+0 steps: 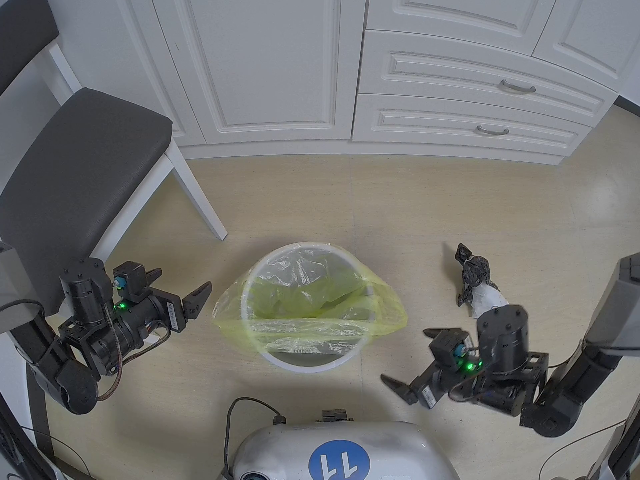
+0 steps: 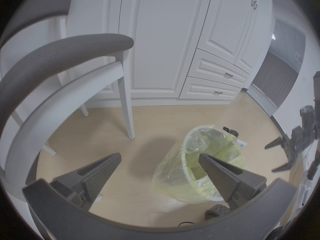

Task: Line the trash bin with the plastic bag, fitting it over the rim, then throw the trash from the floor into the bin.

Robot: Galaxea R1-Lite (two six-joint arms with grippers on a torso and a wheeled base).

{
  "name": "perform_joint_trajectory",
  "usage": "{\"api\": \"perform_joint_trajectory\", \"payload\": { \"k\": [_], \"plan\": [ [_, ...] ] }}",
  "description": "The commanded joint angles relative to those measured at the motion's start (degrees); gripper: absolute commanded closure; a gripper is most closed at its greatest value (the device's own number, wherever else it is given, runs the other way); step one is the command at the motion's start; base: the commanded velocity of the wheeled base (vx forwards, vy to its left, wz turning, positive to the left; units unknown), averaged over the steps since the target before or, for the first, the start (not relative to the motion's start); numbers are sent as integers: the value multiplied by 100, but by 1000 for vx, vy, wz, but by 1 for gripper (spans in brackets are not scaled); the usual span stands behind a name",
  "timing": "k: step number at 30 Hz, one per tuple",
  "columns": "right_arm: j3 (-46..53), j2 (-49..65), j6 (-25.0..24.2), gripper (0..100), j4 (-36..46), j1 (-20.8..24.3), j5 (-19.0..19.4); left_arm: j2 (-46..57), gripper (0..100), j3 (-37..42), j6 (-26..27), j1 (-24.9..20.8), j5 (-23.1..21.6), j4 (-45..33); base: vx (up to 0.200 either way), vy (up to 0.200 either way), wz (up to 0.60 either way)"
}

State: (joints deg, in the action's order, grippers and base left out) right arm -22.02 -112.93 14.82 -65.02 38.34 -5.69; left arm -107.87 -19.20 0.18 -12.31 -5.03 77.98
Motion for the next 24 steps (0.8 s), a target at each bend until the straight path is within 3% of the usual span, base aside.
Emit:
{"api": "perform_joint_trajectory", "payload": {
  "k": [1, 4, 8, 13, 22, 24],
  "plan": [
    [-215, 281, 91, 0, 34, -635, -2, 205, 0, 74, 105, 62, 205, -2, 0, 0, 0],
    [-699, -220, 91, 0, -28, -1039, -2, 223, 0, 109, 105, 54, 468, 6, 0, 0, 0],
    [-1384, -976, -32, 0, -168, -1259, -2, 241, 0, 224, 105, 97, 583, 6, 0, 0, 0],
    [-1841, -1565, -489, 0, -406, -1171, -11, 241, 0, 241, 105, 106, 618, 15, 0, 0, 0],
    [-1885, -1899, -480, 0, -432, -1136, -11, 241, 0, 268, 105, 159, 618, 15, 0, 0, 0],
    [-1771, -1846, -489, 0, -432, -960, 7, 267, 0, 276, 105, 177, 618, 15, 0, 0, 0]
  ]
}}
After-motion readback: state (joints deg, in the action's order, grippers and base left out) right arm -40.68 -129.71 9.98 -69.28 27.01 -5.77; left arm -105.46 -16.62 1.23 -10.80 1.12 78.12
